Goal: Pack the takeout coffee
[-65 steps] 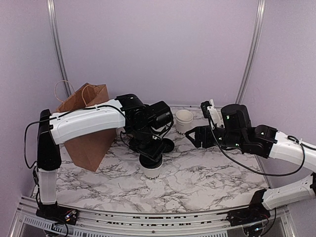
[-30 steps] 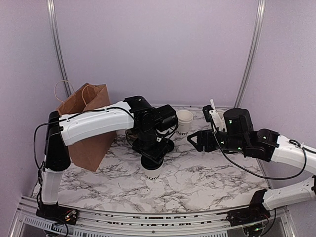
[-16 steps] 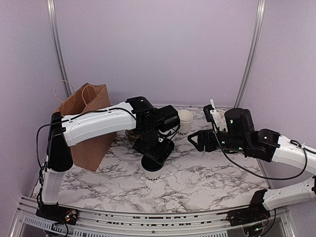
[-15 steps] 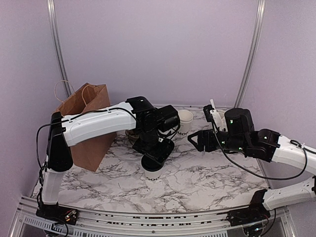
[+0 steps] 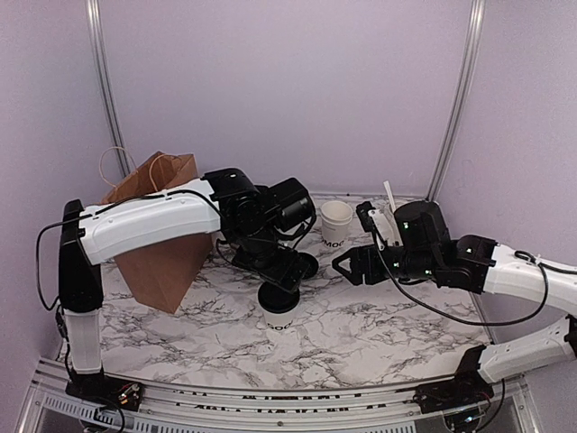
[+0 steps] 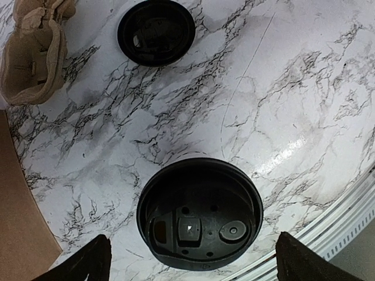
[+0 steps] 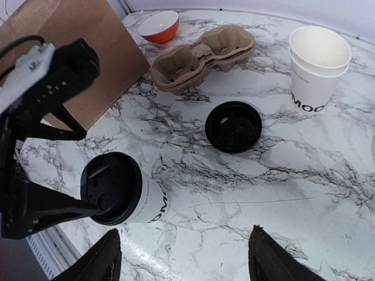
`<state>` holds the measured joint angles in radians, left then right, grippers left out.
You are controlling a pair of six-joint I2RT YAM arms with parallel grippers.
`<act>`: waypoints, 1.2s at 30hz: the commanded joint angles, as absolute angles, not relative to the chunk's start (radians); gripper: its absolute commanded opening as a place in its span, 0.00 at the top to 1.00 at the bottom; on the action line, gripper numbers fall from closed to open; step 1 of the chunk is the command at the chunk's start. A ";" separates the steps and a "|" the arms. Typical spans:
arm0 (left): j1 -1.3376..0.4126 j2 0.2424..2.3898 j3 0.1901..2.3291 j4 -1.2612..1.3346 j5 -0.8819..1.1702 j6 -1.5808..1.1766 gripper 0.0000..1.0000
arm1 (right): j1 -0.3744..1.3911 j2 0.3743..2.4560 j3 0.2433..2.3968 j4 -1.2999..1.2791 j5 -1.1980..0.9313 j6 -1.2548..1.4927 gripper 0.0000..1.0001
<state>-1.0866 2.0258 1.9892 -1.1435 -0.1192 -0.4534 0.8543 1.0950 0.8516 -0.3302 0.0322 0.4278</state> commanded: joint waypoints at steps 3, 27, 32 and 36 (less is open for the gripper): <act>-1.073 1.823 1.741 -0.892 -0.156 -0.522 0.01 | 0.851 1.191 0.895 -0.270 -0.064 0.456 0.28; -0.971 1.628 1.230 -0.367 -0.046 -0.596 0.02 | 0.852 1.432 0.937 -0.175 -0.191 0.576 0.30; -0.973 1.636 1.204 -0.364 -0.052 -0.596 0.02 | 0.855 1.452 0.936 -0.161 -0.220 0.589 0.30; -0.972 1.629 1.173 -0.346 -0.051 -0.601 0.02 | 0.862 1.463 0.928 -0.151 -0.225 0.598 0.30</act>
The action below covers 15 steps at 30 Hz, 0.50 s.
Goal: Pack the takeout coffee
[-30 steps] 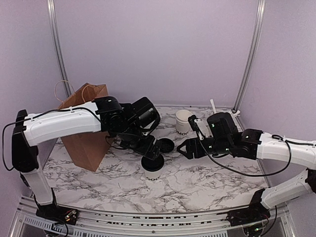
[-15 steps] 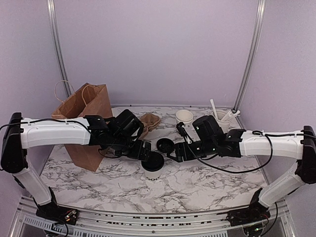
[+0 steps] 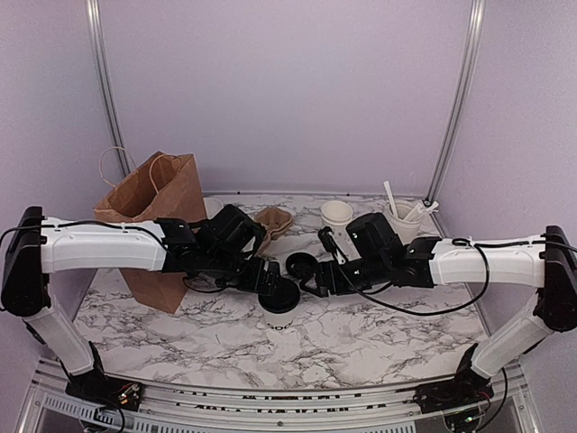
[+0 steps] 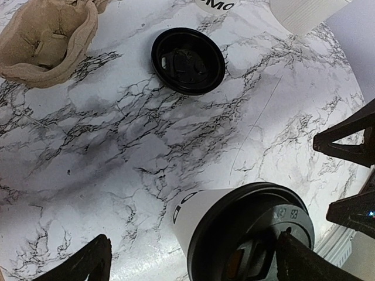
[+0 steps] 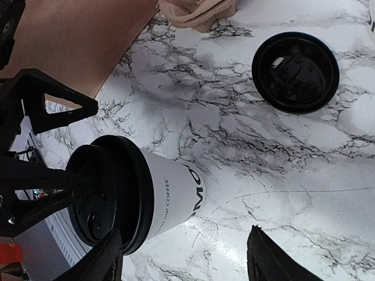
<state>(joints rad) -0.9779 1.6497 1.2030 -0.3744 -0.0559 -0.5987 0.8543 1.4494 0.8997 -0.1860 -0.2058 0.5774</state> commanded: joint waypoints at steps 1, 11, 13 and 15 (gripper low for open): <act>-0.973 1.627 1.164 -0.343 -0.051 -0.603 0.02 | 0.863 1.465 0.924 -0.148 -0.227 0.600 0.30; -0.974 1.625 1.122 -0.325 -0.042 -0.616 0.02 | 0.889 1.489 0.907 -0.126 -0.223 0.622 0.30; -0.974 1.621 1.109 -0.317 -0.039 -0.622 0.02 | 0.893 1.493 0.899 -0.124 -0.218 0.627 0.31; -0.975 1.615 1.096 -0.310 -0.037 -0.628 0.02 | 0.898 1.497 0.895 -0.124 -0.215 0.630 0.31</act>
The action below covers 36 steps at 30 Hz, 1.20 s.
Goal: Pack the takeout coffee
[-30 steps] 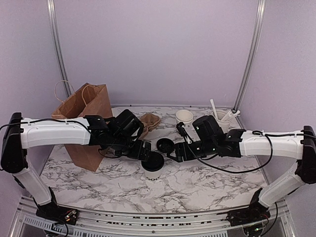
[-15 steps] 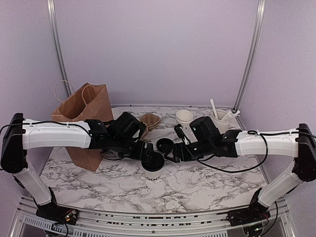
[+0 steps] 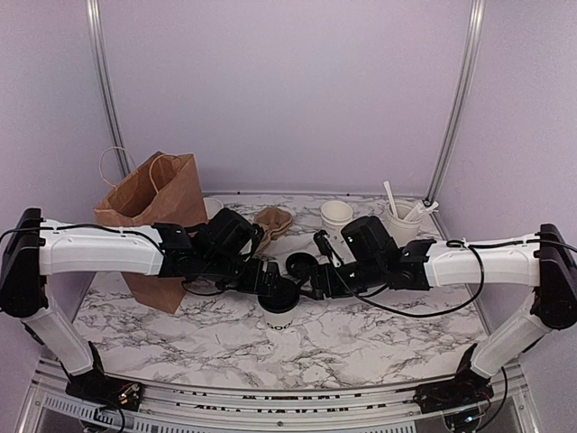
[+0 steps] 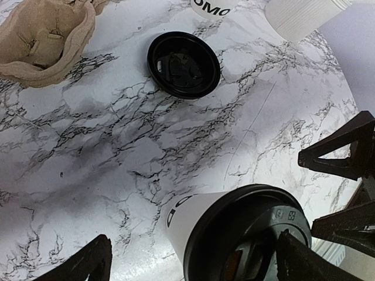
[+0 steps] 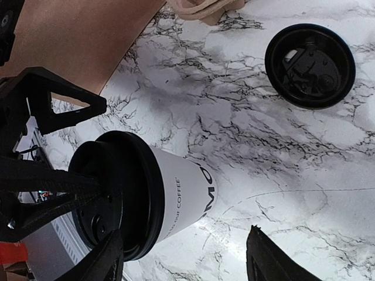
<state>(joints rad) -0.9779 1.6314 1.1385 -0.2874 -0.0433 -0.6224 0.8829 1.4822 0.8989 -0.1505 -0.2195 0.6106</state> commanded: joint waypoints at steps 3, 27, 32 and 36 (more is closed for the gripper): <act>-0.976 1.608 1.079 -0.299 -0.033 -0.636 0.02 | 0.906 1.509 0.896 -0.127 -0.208 0.631 0.31; -0.986 1.571 1.056 -0.248 -0.001 -0.629 0.02 | 0.961 1.517 0.962 -0.236 -0.088 0.626 0.32; -0.986 1.531 1.091 -0.249 0.003 -0.628 0.02 | 0.961 1.500 1.005 -0.250 -0.080 0.618 0.32; -0.985 1.495 1.098 -0.248 -0.005 -0.641 0.02 | 0.960 1.499 1.023 -0.256 -0.074 0.612 0.32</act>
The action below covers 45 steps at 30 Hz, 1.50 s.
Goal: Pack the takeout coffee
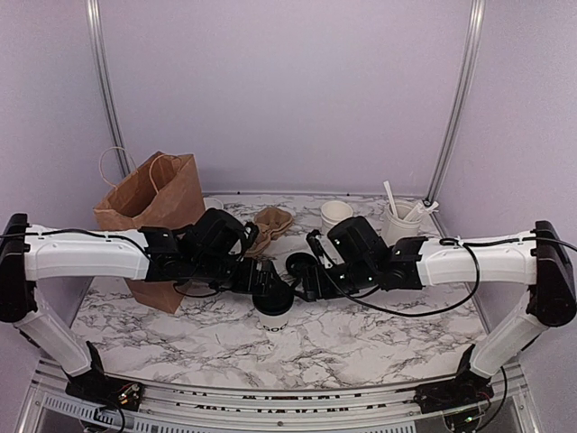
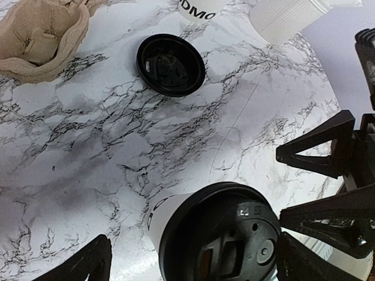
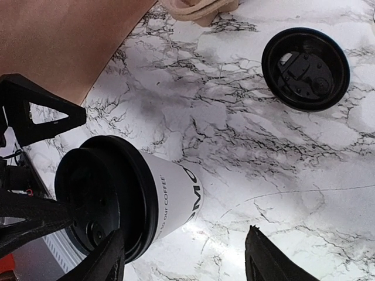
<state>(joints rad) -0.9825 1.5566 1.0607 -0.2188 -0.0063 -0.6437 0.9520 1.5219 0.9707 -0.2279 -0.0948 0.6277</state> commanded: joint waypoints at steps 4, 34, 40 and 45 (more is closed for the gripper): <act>-0.983 1.450 1.080 -0.250 -0.039 -0.666 0.02 | 0.960 1.491 1.031 -0.257 -0.068 0.608 0.32; -0.940 1.436 0.871 -0.176 -0.068 -0.812 0.12 | 1.009 1.619 1.140 -0.321 -0.038 0.526 0.40; -0.939 1.458 0.864 -0.164 -0.063 -0.810 0.12 | 1.010 1.624 1.125 -0.316 -0.040 0.529 0.40; -0.939 1.476 0.850 -0.164 -0.059 -0.812 0.12 | 1.009 1.622 1.107 -0.312 -0.040 0.535 0.41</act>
<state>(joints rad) -0.9440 1.4483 0.8719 -0.1764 -0.0685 -0.8085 1.0016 1.6119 1.1122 -0.3084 -0.0429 0.5415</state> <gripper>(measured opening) 0.884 0.595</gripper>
